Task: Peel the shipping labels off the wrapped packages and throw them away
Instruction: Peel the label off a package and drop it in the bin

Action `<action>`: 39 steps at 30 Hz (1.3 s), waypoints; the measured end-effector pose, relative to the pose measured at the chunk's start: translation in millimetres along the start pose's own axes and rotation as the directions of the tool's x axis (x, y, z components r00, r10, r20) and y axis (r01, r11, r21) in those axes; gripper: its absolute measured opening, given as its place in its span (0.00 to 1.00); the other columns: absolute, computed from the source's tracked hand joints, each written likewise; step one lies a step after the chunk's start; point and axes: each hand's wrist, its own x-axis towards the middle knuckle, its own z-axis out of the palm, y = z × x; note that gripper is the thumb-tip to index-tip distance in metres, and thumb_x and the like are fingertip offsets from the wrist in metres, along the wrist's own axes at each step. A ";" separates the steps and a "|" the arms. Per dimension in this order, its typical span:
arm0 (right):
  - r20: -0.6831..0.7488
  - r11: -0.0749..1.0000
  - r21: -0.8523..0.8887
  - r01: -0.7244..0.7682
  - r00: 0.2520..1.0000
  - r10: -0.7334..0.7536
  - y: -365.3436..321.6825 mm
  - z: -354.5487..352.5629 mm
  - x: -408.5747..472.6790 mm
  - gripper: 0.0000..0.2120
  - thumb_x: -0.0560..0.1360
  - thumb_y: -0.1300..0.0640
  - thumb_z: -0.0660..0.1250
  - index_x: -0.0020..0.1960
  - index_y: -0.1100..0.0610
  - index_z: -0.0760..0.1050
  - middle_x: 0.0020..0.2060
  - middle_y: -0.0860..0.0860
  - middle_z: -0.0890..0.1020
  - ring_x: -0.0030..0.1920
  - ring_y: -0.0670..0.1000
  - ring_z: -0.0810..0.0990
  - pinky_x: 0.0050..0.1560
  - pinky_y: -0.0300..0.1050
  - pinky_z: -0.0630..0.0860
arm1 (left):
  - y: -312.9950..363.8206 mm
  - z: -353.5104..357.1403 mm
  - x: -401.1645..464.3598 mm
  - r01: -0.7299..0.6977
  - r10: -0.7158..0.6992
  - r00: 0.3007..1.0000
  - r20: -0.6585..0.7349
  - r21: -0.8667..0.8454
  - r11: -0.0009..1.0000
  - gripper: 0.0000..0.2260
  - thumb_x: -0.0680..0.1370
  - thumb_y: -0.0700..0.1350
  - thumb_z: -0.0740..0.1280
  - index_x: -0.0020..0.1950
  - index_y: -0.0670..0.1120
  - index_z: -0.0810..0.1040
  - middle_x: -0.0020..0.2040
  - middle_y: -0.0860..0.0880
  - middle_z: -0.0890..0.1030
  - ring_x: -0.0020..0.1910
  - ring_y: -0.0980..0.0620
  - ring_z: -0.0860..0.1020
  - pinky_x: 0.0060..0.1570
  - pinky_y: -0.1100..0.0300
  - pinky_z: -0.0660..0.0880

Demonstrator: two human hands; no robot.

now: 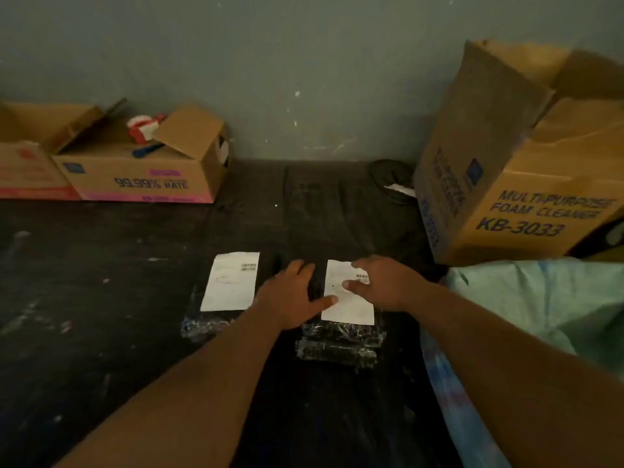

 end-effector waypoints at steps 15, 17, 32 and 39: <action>0.025 0.996 -0.051 -0.068 0.997 0.069 18.0 52.3 68.8 0.26 0.83 0.43 0.46 0.77 0.54 0.59 0.75 0.51 0.65 0.74 0.53 0.62 0.72 0.54 0.56 | 12.8 82.9 32.4 -0.005 -0.036 0.994 -0.101 -0.380 0.925 0.57 0.70 0.71 0.71 0.82 0.47 0.38 0.80 0.56 0.36 0.78 0.59 0.34 0.74 0.63 0.38; 0.044 0.993 -0.083 -0.088 0.995 0.092 15.1 44.9 76.8 0.24 0.83 0.45 0.47 0.74 0.53 0.63 0.72 0.52 0.69 0.71 0.55 0.67 0.69 0.55 0.60 | 9.7 80.3 29.7 -0.013 -0.012 0.998 -0.057 -0.417 0.909 0.61 0.67 0.70 0.74 0.82 0.49 0.37 0.81 0.57 0.34 0.77 0.61 0.32 0.74 0.61 0.39; -0.132 0.985 0.146 -0.094 0.985 0.114 10.4 34.5 81.5 0.14 0.78 0.49 0.66 0.60 0.52 0.79 0.58 0.52 0.75 0.61 0.52 0.72 0.60 0.46 0.71 | 6.6 73.9 20.1 0.023 -0.011 0.999 0.031 -0.449 0.893 0.66 0.62 0.68 0.79 0.82 0.51 0.36 0.78 0.63 0.29 0.74 0.67 0.28 0.75 0.57 0.41; -0.166 0.953 0.285 -0.100 0.974 0.152 6.5 33.6 84.0 0.05 0.78 0.55 0.67 0.52 0.52 0.80 0.53 0.49 0.77 0.50 0.46 0.76 0.49 0.39 0.72 | 7.5 75.2 19.7 0.050 -0.035 0.999 0.042 -0.433 0.900 0.67 0.62 0.68 0.79 0.82 0.50 0.35 0.78 0.62 0.29 0.75 0.65 0.28 0.73 0.58 0.40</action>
